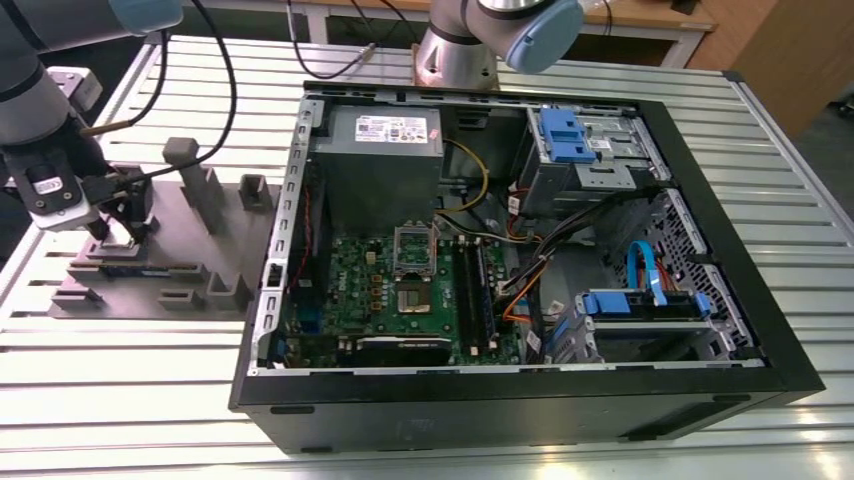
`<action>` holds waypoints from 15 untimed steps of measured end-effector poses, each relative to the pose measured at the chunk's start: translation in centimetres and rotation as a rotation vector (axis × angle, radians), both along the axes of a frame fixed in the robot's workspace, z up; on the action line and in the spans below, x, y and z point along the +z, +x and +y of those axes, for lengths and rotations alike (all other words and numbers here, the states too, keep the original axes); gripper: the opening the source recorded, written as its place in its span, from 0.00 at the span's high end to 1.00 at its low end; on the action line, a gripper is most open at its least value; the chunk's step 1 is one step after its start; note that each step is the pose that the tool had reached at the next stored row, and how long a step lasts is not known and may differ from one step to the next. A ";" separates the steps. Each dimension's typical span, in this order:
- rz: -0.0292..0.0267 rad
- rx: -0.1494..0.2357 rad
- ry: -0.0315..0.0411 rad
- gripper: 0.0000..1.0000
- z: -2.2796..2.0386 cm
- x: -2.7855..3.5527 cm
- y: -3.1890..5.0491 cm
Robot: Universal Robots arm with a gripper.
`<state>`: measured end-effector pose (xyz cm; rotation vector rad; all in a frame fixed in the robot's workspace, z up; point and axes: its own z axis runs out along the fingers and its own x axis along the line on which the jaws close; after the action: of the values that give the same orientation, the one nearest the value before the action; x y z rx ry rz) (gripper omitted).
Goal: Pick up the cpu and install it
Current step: 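Pick up the cpu and move it towards the insertion slot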
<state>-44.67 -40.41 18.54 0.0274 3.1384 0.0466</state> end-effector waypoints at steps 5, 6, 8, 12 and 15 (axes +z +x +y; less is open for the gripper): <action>0.0004 0.000 -0.0002 0.53 0.00 1.25 0.00; 0.0004 0.000 -0.0003 0.53 0.00 1.63 0.00; 0.0004 0.000 -0.0003 0.53 0.00 2.42 -0.01; 0.0004 0.000 -0.0002 0.53 0.00 4.21 0.00; 0.0005 0.000 -0.0002 0.53 0.00 5.59 0.00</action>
<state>-44.68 -40.41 24.13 0.0274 3.1388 0.0462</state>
